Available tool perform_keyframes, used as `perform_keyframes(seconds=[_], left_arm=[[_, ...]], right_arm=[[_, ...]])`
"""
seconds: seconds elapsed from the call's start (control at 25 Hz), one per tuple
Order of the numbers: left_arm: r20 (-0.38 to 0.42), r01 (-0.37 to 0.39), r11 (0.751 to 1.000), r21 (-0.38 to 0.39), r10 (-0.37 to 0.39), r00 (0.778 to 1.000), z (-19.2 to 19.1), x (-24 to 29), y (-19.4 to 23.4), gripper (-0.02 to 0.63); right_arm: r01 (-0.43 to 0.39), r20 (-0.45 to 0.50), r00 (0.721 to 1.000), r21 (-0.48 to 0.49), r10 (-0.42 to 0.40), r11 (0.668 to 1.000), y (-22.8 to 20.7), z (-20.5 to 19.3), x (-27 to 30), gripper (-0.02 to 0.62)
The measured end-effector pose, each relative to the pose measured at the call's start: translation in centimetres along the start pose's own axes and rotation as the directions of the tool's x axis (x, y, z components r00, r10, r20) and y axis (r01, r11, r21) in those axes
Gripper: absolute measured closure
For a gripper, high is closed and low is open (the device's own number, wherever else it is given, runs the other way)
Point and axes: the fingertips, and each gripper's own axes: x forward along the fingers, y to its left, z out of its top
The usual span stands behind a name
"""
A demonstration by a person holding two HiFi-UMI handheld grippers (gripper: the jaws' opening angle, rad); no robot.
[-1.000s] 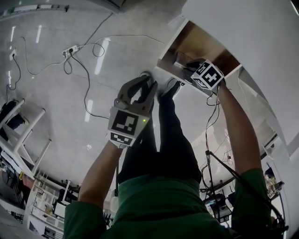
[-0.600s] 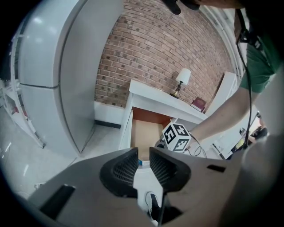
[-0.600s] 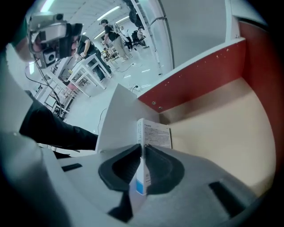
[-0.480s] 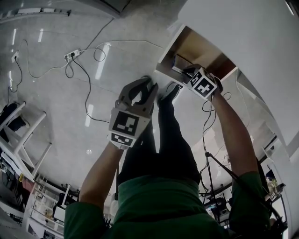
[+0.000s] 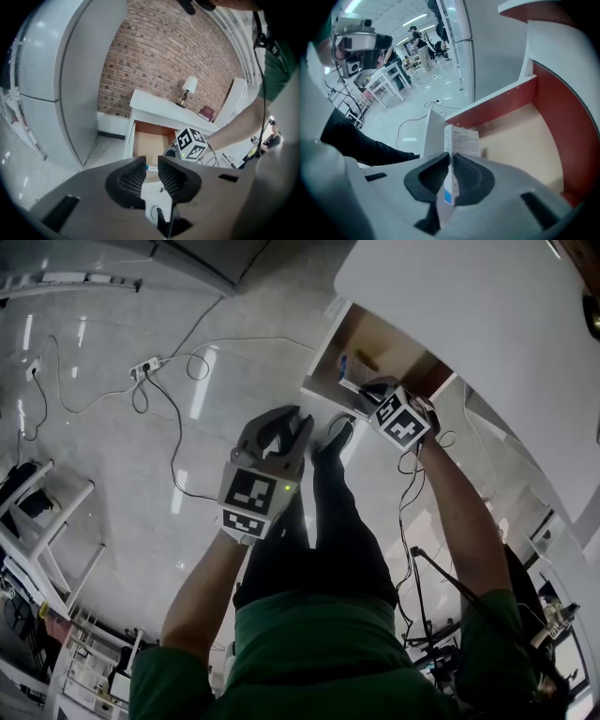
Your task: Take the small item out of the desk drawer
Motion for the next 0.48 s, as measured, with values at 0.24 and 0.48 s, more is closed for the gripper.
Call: perform_keyframes(seconds=[0.24, 0.48], left_arm=[[0.028, 0.011, 1.0, 0.025, -0.012, 1.0, 2.1, -1.5, -1.5, 0.535], [0.049, 0.006, 0.999, 0.043, -0.008, 0.999, 3.9, -3.3, -2.5, 0.535]], right_arm=[[0.049, 0.063, 0.997, -0.001, -0.048, 0.999, 1.2, 1.8, -4.1, 0.56], [0.098, 0.119, 0.988, 0.012, -0.099, 0.995, 2.1, 2.9, -8.7, 0.561]])
